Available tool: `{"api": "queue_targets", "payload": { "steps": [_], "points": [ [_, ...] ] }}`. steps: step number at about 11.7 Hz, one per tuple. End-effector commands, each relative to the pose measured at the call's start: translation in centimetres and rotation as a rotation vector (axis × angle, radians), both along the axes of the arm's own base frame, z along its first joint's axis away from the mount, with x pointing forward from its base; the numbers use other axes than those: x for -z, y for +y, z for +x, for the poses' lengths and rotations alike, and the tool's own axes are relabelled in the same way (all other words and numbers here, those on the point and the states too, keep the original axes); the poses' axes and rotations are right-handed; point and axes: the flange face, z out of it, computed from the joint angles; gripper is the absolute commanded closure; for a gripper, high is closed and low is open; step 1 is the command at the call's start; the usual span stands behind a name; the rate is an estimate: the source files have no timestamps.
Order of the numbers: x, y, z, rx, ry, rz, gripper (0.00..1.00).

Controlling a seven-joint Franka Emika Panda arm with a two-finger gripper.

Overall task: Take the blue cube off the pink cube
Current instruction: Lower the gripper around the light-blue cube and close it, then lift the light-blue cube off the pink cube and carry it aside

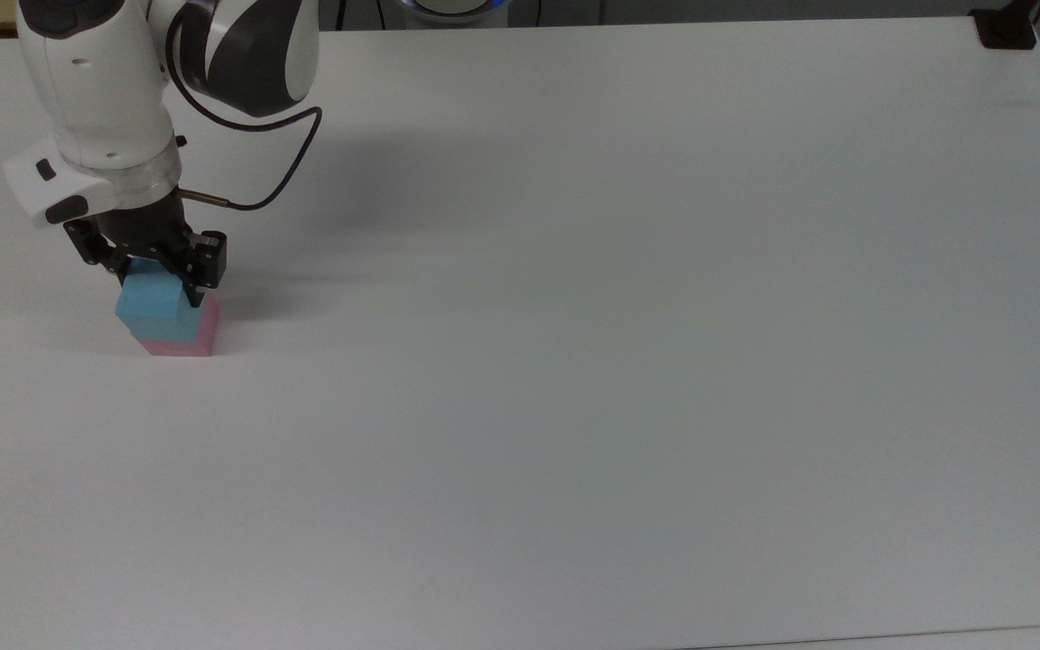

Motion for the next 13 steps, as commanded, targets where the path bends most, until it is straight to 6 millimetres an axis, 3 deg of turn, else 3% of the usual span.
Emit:
{"api": "queue_targets", "payload": {
  "steps": [1,5,9,13],
  "points": [
    [-3.9,0.6,-1.4,0.018,-0.006,0.004,0.54],
    [-6.3,2.6,-5.0,-0.115,0.160,0.041,0.54],
    [-4.1,10.2,-9.7,-0.219,0.247,0.064,0.55],
    [-0.7,14.5,-8.5,-0.206,0.255,0.058,0.57]
  ]
}}
